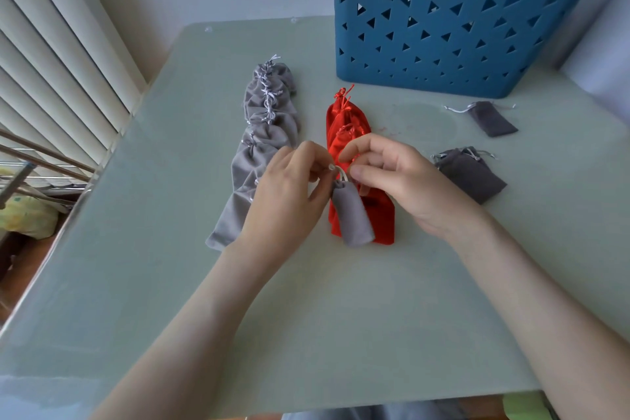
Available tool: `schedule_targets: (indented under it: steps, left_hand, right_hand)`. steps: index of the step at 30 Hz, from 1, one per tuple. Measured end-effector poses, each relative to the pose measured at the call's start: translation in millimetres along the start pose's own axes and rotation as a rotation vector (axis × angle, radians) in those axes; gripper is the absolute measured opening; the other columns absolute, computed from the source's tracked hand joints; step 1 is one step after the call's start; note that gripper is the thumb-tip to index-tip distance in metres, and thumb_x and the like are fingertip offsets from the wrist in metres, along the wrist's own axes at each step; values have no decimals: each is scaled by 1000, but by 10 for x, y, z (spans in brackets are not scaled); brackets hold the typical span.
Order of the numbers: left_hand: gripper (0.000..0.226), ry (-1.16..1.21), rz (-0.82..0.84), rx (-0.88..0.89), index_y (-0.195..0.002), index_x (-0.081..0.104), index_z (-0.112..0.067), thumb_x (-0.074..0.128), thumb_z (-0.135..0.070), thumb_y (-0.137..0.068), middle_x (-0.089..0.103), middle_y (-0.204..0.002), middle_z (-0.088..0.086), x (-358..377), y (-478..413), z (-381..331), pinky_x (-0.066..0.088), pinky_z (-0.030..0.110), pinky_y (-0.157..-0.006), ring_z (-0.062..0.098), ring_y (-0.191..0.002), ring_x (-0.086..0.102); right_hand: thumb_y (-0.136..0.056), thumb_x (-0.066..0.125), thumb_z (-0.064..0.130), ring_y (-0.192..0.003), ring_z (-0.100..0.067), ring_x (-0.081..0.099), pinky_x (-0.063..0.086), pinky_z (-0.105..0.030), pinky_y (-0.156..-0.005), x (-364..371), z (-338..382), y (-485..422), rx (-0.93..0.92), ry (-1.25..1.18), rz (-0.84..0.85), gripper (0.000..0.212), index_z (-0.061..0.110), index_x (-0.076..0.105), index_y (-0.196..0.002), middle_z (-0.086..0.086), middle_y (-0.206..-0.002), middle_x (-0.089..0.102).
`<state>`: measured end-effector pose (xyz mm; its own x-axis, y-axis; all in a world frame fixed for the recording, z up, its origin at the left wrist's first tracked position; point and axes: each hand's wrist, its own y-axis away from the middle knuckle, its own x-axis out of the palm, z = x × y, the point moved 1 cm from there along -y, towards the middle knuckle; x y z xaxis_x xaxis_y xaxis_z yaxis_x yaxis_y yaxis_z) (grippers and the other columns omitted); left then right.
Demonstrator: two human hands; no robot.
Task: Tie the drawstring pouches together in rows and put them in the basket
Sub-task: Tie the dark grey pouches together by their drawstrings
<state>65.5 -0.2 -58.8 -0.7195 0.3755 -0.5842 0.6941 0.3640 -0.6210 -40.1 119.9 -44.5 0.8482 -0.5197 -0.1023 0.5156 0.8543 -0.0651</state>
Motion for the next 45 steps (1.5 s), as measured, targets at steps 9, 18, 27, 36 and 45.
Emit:
schedule_targets:
  steps: [9, 18, 27, 36, 45]
  left_hand:
    - [11, -137, -34, 103, -84, 61, -7, 54, -17, -85, 64, -78, 0, 18, 2, 35, 35, 21, -67, 13, -79, 46]
    - [12, -99, -86, 169, -87, 69, -8, 58, -13, -87, 65, -73, 0, 17, 25, 25, 40, 22, -64, 13, -72, 49]
    - [10, 237, -79, -218, -82, 53, -30, 52, -32, -91, 70, -77, -12, -33, 26, -49, 47, 18, -65, 2, -73, 65]
    - [15, 668, -105, -226, -80, 43, -18, 41, -10, -93, 64, -53, -7, -38, 16, -104, 43, 14, -61, 7, -51, 59]
    - [14, 754, 116, -194, -81, 46, -16, 45, -10, -93, 66, -61, -4, -89, -10, -113, 41, 14, -56, -1, -51, 55]
  right_hand:
    - [-93, 54, 2, -69, -6, 53, 43, -14, -66, 23, -27, -14, 44, 3, -26, 17, 10, 61, -106, -3, -75, 58]
    - [-89, 62, 8, -69, -8, 52, 42, -16, -63, 22, -18, -9, 31, 60, -73, 8, 14, 62, -84, 0, -76, 62]
    - [-95, 52, 2, -70, -8, 53, 41, -19, -66, -25, 17, 7, -49, 84, -120, 16, 14, 61, -87, 2, -73, 61]
    - [-89, 50, -5, -59, -9, 50, 42, -24, -65, -125, 49, 0, -100, 109, -250, 28, 21, 59, -92, -2, -61, 48]
    - [-79, 47, 9, -61, -6, 43, 33, -15, -58, -188, 70, 39, -84, -50, -109, 18, 13, 62, -87, 9, -58, 50]
